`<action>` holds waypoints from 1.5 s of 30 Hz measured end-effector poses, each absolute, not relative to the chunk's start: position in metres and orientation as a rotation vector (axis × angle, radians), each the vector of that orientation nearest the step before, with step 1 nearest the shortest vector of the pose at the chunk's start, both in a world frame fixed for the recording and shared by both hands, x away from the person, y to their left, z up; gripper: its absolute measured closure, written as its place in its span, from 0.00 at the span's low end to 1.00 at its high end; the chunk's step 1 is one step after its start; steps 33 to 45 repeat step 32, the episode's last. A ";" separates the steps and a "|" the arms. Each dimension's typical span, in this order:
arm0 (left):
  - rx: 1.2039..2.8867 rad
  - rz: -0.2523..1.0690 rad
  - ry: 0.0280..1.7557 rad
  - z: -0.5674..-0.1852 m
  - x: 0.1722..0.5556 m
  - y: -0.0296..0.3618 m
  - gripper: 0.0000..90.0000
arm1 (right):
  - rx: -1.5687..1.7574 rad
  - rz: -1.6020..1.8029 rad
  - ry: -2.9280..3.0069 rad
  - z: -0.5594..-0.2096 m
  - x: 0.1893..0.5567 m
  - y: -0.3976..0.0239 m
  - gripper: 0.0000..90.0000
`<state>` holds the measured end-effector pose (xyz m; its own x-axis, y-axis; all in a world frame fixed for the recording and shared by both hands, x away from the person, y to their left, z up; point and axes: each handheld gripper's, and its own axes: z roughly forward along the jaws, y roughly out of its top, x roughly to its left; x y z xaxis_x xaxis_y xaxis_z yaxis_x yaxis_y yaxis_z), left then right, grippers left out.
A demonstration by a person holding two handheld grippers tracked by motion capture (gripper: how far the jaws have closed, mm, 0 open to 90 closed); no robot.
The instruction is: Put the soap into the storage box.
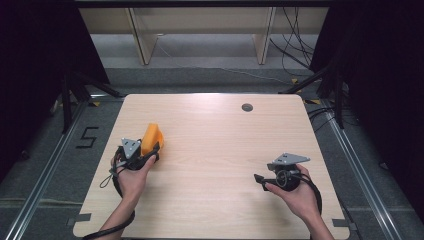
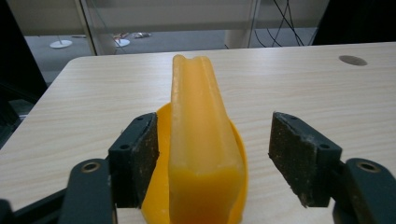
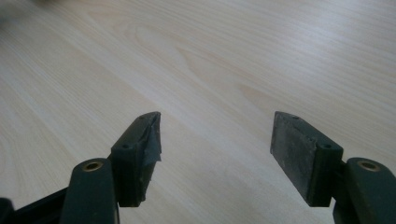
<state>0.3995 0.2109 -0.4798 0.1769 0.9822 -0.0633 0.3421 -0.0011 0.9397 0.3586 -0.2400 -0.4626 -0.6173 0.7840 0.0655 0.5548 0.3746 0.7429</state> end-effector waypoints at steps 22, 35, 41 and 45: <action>1.659 0.694 1.254 -0.493 0.289 0.269 0.31 | 1.195 1.066 2.335 -0.463 0.360 -0.243 0.37; 1.734 0.682 1.192 -0.497 0.296 0.261 0.30 | 1.195 1.075 2.346 -0.463 0.360 -0.243 0.36; 1.734 0.682 1.192 -0.497 0.296 0.261 0.30 | 1.195 1.075 2.346 -0.463 0.360 -0.243 0.36; 1.734 0.682 1.192 -0.497 0.296 0.261 0.30 | 1.195 1.075 2.346 -0.463 0.360 -0.243 0.36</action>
